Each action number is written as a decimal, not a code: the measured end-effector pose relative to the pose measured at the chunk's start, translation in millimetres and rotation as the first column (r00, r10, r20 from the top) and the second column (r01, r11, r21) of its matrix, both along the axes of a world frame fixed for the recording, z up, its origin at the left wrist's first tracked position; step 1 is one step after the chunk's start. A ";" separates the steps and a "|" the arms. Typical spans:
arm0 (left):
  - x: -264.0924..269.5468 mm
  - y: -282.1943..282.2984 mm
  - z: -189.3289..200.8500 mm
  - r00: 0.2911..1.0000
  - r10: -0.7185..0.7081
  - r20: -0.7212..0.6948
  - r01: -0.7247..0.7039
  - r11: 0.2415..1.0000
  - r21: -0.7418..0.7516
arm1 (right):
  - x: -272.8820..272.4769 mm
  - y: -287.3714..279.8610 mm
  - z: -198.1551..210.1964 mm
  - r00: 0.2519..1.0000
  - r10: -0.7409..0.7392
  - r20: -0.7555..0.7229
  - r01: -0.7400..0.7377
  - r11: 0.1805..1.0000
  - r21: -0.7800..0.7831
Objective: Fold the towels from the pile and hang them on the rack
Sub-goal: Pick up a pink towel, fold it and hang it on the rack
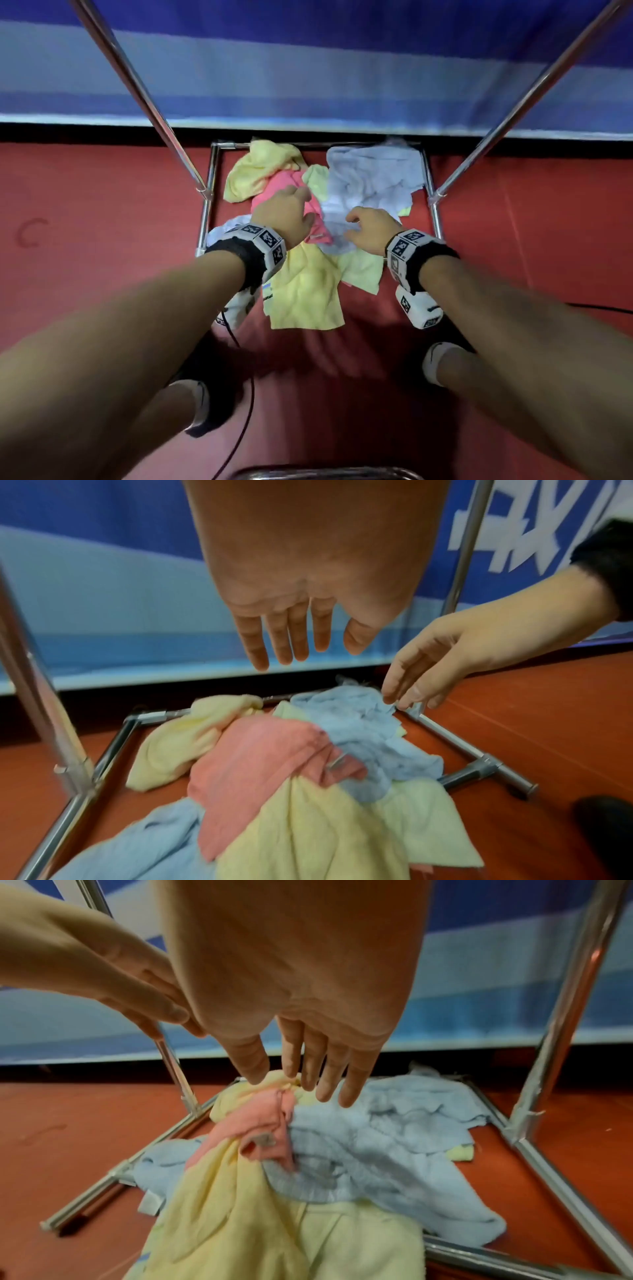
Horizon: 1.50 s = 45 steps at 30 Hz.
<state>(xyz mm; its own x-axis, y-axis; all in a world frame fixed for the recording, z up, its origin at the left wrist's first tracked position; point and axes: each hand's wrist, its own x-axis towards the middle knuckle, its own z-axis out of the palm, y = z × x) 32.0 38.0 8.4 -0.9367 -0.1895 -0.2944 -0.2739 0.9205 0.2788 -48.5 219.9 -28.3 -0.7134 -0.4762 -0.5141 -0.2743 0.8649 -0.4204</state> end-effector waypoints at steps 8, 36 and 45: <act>-12.7 -49.2 -59.0 0.988 0.076 0.131 -0.078 0.997 0.006 | 1.2 -76.7 -76.2 0.987 0.158 0.023 -0.160 0.982 0.102; -4.4 5.2 134.3 0.924 0.221 -0.311 -0.090 0.919 0.384 | -2.5 -13.0 217.4 0.987 -0.161 -0.021 0.132 0.872 -0.472; 43.4 29.7 197.1 0.923 0.315 -0.221 -0.049 0.668 0.743 | 57.5 33.6 243.6 0.993 -0.089 -0.081 0.006 0.710 -0.704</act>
<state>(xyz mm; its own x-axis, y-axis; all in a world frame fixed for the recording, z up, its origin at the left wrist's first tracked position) 75.5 67.6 205.5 -0.9675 -0.2227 -0.1194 -0.1919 0.3402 0.9206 9.0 253.5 215.3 -0.7729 -0.6338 0.0307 -0.3177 0.3447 -0.8833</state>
